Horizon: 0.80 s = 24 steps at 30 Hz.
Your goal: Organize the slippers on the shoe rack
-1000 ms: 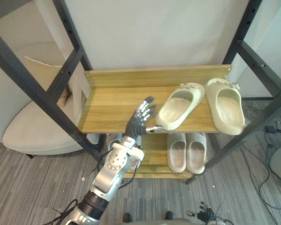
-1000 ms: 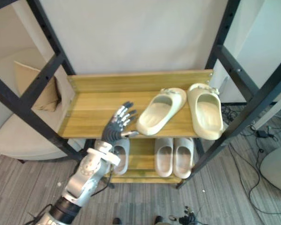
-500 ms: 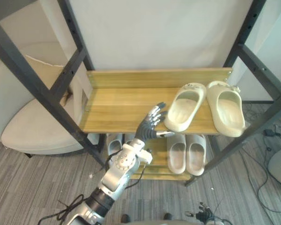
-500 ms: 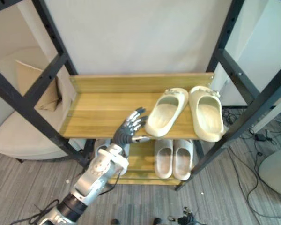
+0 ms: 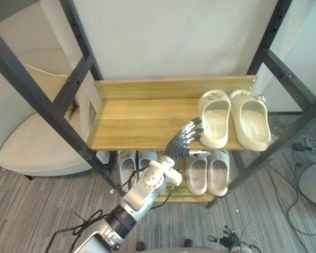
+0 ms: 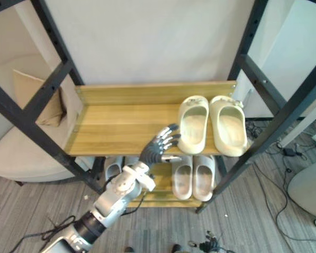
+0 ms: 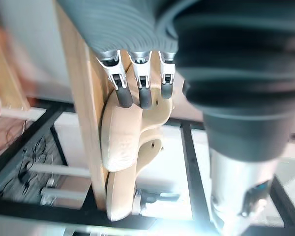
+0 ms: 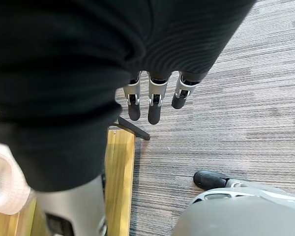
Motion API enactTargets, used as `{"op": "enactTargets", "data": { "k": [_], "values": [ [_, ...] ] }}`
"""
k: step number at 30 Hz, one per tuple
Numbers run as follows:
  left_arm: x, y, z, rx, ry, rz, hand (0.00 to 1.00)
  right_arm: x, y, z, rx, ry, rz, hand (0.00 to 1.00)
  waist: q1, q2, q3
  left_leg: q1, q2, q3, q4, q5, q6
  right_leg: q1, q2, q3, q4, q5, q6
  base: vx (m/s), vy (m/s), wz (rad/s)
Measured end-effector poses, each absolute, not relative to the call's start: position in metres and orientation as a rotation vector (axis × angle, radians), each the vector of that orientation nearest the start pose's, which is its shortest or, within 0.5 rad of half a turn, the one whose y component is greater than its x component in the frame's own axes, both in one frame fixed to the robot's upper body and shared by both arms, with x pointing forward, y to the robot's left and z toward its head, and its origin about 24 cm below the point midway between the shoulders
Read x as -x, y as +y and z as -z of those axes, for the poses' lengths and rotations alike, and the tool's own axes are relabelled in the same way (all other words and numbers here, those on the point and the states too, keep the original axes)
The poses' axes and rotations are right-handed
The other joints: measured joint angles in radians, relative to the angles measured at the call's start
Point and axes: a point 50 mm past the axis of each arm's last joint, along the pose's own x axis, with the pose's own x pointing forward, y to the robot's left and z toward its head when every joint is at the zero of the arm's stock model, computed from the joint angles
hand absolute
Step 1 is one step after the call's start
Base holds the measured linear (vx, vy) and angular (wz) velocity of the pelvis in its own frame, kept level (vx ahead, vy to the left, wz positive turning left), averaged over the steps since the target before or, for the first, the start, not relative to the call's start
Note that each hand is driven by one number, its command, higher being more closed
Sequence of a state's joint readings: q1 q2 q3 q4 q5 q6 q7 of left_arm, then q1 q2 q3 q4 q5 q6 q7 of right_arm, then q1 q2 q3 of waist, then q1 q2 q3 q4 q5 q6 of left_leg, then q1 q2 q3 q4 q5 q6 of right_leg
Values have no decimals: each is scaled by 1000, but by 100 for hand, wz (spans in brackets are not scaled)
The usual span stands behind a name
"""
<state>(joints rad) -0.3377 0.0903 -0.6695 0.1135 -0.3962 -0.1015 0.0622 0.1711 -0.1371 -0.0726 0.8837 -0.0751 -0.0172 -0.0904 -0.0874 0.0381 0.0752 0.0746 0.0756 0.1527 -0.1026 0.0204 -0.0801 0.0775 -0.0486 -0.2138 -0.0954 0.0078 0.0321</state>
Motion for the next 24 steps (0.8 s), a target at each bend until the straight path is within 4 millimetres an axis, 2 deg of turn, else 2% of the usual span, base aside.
{"op": "enactTargets", "data": {
  "k": [3,16,21,24],
  "values": [
    [-255,-8,-85,189,-119,691,0,-94,-220,148,202,1023,210,0,-8,0,0,-3,0,1,0,0,0,-4,0,0,0,1,0,-2,0,-2],
    [-262,-10,-88,171,-124,673,0,-96,-219,148,196,1019,215,0,-8,-6,3,-2,-1,-5,0,0,0,2,-2,-11,0,1,0,0,0,0],
    [-271,1,-90,175,-126,619,0,-99,-217,147,191,1012,213,0,-15,-11,7,-2,0,-10,0,0,0,9,-2,-21,3,1,1,0,0,2],
    [-276,17,-102,178,-171,575,0,-99,-217,147,191,1011,213,0,-16,-11,7,-4,0,-16,0,1,0,10,-2,-28,6,1,1,10,-1,5]
  ]
}}
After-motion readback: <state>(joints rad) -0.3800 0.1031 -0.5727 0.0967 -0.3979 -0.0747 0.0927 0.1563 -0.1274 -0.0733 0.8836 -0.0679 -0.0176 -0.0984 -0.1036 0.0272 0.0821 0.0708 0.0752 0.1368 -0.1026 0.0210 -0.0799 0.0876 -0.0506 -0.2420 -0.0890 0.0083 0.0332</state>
